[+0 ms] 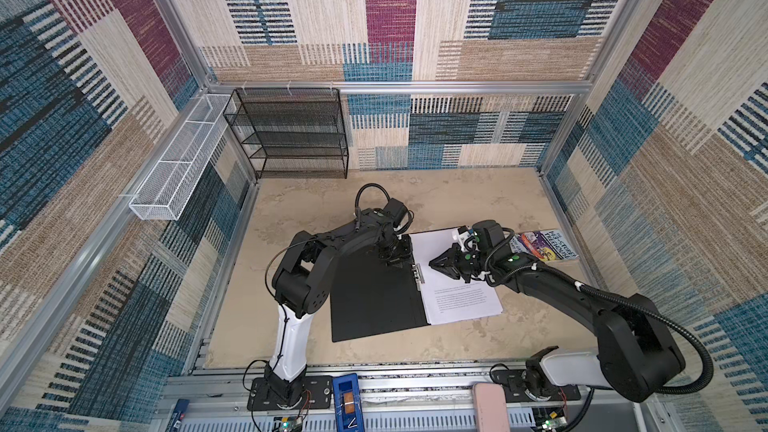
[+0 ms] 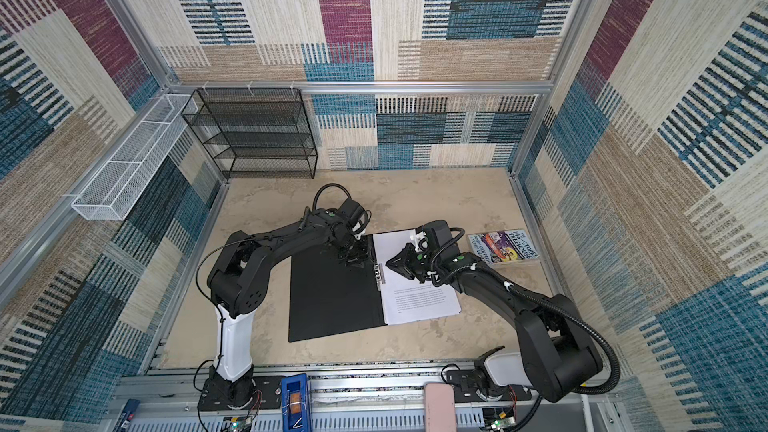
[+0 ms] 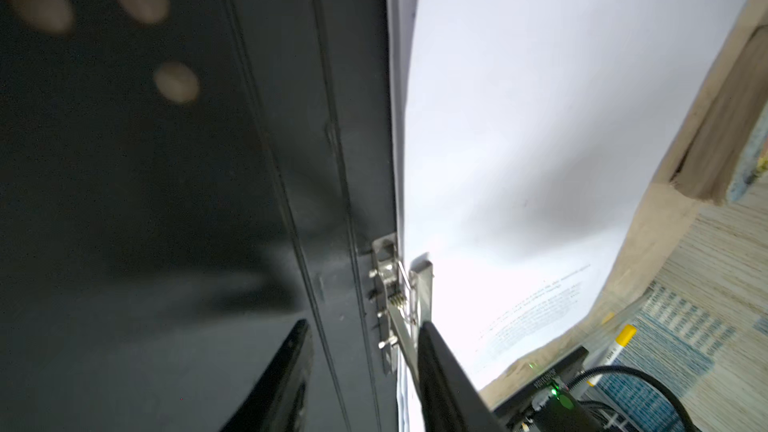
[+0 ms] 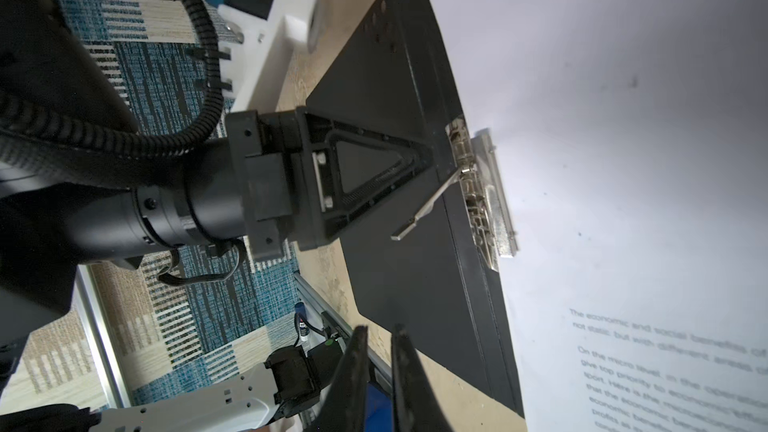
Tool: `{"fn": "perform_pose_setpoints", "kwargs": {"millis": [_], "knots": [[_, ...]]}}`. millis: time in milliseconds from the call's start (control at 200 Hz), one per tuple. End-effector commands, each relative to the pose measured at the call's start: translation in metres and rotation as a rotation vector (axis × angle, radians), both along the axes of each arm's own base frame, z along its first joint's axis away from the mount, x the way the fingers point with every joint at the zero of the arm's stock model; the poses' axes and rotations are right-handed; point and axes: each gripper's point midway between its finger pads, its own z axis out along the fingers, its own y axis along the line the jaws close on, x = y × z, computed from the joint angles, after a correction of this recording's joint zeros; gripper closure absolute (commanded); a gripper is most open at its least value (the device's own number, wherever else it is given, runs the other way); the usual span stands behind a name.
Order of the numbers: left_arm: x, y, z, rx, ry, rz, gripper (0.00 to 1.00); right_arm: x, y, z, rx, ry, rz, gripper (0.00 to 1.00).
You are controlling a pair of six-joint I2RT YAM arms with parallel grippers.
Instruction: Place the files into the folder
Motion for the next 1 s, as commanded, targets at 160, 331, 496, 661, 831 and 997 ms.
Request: {"fn": "perform_pose_setpoints", "kwargs": {"millis": [160,331,496,661,831,997], "knots": [[-0.001,-0.007,-0.011,0.034,0.023,-0.034,0.67,0.005,0.004,0.005,0.05,0.115,-0.075,0.78],[-0.003,-0.009,-0.014,0.039,0.029,-0.036,0.73,0.007,0.007,0.0,0.044,0.168,-0.076,0.69],[-0.001,-0.008,-0.016,0.054,0.03,-0.035,0.79,0.008,0.01,-0.01,0.026,0.23,-0.069,0.66],[0.0,-0.008,-0.018,0.059,0.033,-0.031,0.86,0.01,0.011,-0.017,0.017,0.256,-0.073,0.65],[-0.001,-0.008,-0.021,0.062,0.04,-0.028,0.91,0.012,0.016,-0.027,0.03,0.294,-0.066,0.65],[-0.002,-0.007,-0.022,0.066,0.044,-0.025,0.95,0.018,0.024,-0.031,0.042,0.323,-0.044,0.67]]}}
